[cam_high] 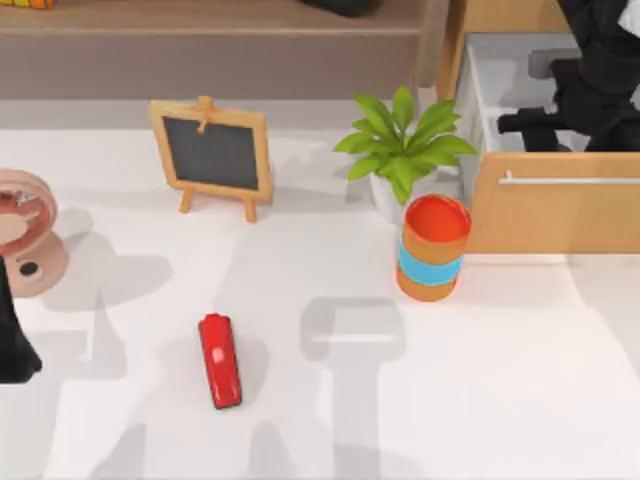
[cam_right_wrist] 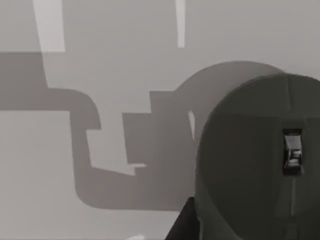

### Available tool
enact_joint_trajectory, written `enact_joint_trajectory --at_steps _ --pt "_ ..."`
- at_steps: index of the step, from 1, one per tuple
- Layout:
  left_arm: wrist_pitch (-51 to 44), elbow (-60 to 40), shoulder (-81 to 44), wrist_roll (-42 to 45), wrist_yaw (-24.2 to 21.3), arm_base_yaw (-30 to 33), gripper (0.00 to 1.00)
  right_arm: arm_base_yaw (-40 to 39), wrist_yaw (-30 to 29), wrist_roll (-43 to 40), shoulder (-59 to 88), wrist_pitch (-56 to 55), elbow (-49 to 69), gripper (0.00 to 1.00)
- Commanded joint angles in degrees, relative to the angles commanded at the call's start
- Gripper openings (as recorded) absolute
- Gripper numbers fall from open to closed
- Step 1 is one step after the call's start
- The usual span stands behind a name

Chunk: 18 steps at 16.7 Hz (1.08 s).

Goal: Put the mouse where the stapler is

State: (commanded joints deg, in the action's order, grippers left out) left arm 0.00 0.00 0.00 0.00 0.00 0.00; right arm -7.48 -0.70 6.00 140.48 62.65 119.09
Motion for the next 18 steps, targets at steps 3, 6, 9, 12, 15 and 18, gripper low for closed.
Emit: enact_joint_trajectory --at_steps 3,6,9,12,15,18 --pt "0.0 0.0 0.0 0.0 0.0 0.0 1.0 -0.2 -0.6 0.5 -2.3 1.4 0.4 0.0" --pt "0.0 0.0 0.0 0.0 0.0 0.0 1.0 -0.6 -1.8 2.3 -6.2 3.4 -0.6 0.0" --pt "0.0 0.0 0.0 0.0 0.0 0.0 1.0 -1.6 -3.2 5.4 -11.1 4.0 -1.2 0.0" --pt "0.0 0.0 0.0 0.0 0.0 0.0 1.0 -4.6 -4.1 9.8 -15.8 3.2 -1.5 0.0" --pt "0.0 0.0 0.0 0.0 0.0 0.0 1.0 -9.7 -4.5 15.1 -19.7 1.7 -2.3 0.0" --pt "0.0 0.0 0.0 0.0 0.0 0.0 1.0 -16.1 -4.5 20.9 -22.3 0.1 -4.2 0.0"
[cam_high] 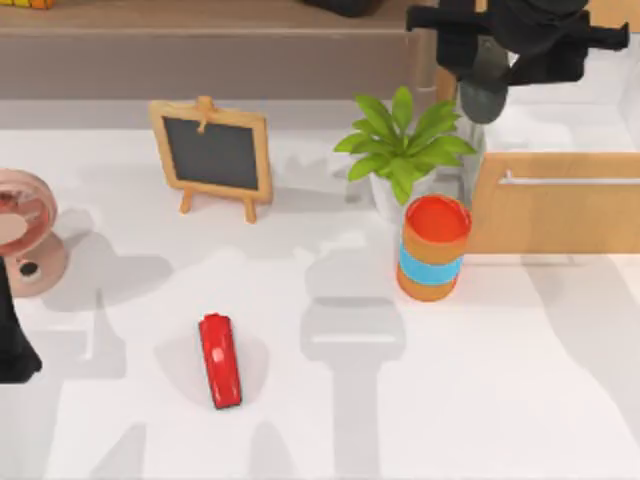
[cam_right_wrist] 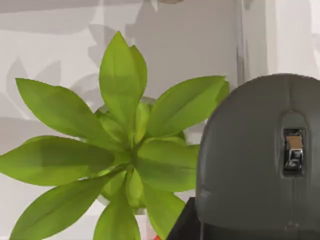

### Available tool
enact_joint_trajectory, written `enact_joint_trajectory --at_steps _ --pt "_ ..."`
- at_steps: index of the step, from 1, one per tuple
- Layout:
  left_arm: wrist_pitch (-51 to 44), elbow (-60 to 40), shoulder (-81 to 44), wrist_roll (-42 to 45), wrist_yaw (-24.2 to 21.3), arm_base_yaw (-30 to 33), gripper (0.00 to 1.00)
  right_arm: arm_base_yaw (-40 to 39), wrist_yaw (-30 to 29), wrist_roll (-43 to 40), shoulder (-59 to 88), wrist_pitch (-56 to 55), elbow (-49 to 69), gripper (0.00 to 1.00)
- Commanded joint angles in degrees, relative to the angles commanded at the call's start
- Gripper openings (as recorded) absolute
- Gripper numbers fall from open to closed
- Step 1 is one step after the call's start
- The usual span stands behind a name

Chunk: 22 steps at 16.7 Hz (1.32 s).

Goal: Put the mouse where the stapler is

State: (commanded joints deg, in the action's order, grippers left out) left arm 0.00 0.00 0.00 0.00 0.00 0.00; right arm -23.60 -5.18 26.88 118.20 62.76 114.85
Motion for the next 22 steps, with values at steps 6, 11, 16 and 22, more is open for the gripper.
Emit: enact_joint_trajectory --at_steps 6,11,16,22 --pt "0.0 0.0 0.0 0.0 0.0 0.0 1.0 -13.8 0.6 11.7 -1.1 -3.0 -6.8 0.0" --pt "0.0 0.0 0.0 0.0 0.0 0.0 1.0 -22.4 0.9 19.6 1.4 -4.7 -14.0 0.0" --pt "0.0 0.0 0.0 0.0 0.0 0.0 1.0 -26.3 0.7 24.2 4.8 -5.6 -19.6 0.0" --pt "0.0 0.0 0.0 0.0 0.0 0.0 1.0 -26.6 0.7 24.7 5.2 -5.7 -20.3 0.0"
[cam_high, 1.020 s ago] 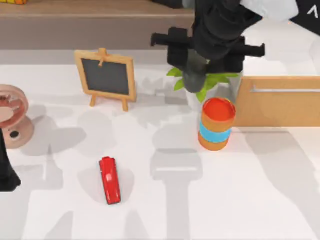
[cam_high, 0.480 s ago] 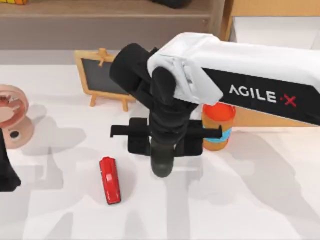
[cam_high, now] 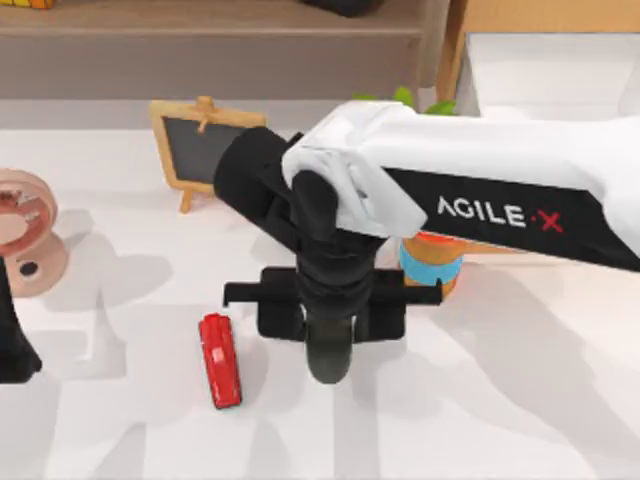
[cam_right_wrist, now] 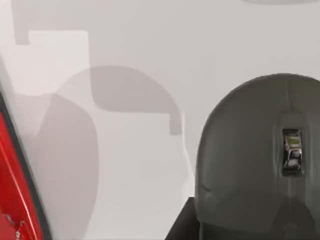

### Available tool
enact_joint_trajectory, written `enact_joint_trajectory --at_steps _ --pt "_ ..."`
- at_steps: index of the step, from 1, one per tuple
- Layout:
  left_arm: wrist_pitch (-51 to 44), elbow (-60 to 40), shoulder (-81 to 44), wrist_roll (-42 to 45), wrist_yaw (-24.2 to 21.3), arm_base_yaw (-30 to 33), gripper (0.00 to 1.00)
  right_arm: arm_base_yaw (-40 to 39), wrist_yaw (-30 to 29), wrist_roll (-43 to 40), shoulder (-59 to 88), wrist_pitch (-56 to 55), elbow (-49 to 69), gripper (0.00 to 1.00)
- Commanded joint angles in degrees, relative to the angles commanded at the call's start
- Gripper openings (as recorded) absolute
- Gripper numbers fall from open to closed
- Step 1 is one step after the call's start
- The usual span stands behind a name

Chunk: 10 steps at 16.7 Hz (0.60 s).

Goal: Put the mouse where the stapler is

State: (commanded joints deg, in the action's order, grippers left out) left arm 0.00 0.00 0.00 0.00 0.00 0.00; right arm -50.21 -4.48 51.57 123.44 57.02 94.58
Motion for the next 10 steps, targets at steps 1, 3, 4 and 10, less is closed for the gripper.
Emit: enact_joint_trajectory --at_steps 1,3,4,10 --pt "0.0 0.0 0.0 0.0 0.0 0.0 1.0 0.3 0.0 0.0 -0.2 0.0 0.1 0.0" --pt "0.0 0.0 0.0 0.0 0.0 0.0 1.0 0.3 0.0 0.0 -0.2 0.0 0.1 0.0" --pt "0.0 0.0 0.0 0.0 0.0 0.0 1.0 0.3 0.0 0.0 -0.2 -0.1 0.1 0.0" --pt "0.0 0.0 0.0 0.0 0.0 0.0 1.0 0.1 -0.1 0.1 -0.6 -0.8 0.4 0.0"
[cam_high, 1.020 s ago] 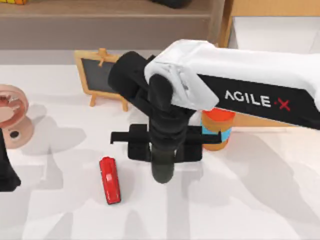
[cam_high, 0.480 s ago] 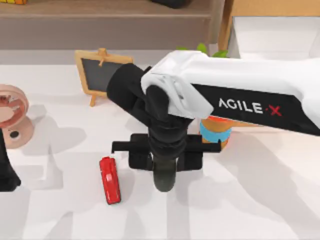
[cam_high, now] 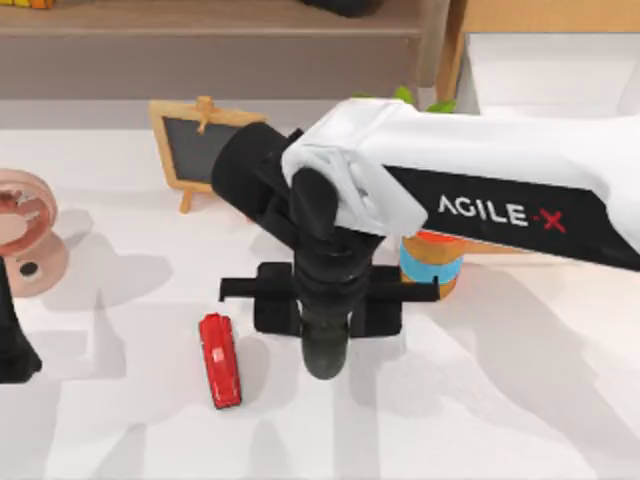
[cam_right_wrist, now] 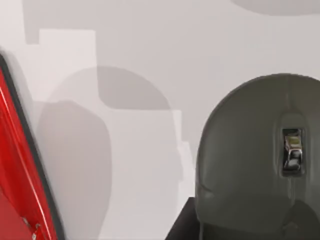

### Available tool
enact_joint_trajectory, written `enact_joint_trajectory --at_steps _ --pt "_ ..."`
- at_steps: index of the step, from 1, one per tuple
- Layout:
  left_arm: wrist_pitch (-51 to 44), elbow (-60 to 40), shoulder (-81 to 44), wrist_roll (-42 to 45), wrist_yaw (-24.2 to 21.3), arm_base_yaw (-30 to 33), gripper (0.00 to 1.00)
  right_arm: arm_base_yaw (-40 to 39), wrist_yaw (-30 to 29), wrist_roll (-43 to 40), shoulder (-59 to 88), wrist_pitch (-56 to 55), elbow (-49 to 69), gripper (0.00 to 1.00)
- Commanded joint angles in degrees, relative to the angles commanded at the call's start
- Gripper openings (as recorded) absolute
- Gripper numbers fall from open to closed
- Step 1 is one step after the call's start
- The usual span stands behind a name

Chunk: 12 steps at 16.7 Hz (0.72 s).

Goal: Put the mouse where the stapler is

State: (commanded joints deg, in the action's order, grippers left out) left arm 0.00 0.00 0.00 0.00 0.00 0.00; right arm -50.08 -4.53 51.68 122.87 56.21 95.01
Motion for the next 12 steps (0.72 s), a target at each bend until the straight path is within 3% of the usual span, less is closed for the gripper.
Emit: enact_joint_trajectory --at_steps 12 --pt "0.0 0.0 0.0 0.0 0.0 0.0 1.0 0.0 0.0 -0.2 0.6 -2.0 -0.9 0.0"
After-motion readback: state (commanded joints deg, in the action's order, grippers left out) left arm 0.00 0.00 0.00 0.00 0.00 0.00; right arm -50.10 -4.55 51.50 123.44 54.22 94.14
